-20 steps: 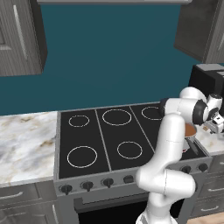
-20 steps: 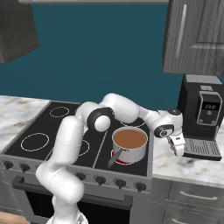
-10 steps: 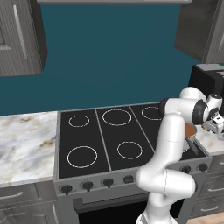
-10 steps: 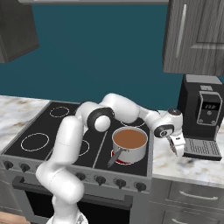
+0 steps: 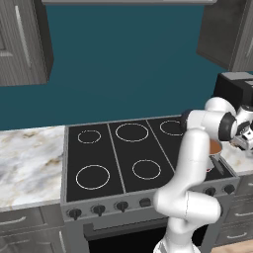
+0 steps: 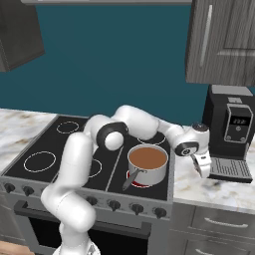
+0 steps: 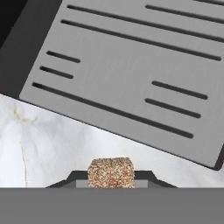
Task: Pick up the sugar cube(s) and place them in the saucepan with hot chocolate.
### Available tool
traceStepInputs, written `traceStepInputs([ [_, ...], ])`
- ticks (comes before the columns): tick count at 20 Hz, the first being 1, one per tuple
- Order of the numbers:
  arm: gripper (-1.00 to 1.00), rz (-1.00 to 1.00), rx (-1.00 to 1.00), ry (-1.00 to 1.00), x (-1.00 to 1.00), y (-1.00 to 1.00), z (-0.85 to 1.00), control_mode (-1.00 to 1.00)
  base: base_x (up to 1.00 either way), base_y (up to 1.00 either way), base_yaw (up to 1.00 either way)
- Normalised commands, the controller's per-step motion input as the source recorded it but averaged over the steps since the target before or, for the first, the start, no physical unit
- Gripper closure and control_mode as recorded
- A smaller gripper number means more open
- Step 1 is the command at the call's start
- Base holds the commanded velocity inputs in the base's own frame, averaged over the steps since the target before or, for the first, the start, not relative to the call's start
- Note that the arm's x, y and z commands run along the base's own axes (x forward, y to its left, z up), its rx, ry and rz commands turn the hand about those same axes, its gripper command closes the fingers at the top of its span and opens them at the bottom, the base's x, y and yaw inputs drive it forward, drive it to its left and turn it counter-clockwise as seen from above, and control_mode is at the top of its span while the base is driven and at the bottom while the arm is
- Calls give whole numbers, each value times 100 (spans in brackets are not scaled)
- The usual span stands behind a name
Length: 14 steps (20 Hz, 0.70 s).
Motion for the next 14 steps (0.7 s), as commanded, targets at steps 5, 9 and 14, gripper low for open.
traceStepInputs([
  [5,100,0,0,-14,-39,25,67,-100,0,0,0],
  [9,100,0,0,-7,-32,44,80,-100,0,0,0],
  [14,100,0,-1,-3,-20,56,73,-100,0,0,0],
])
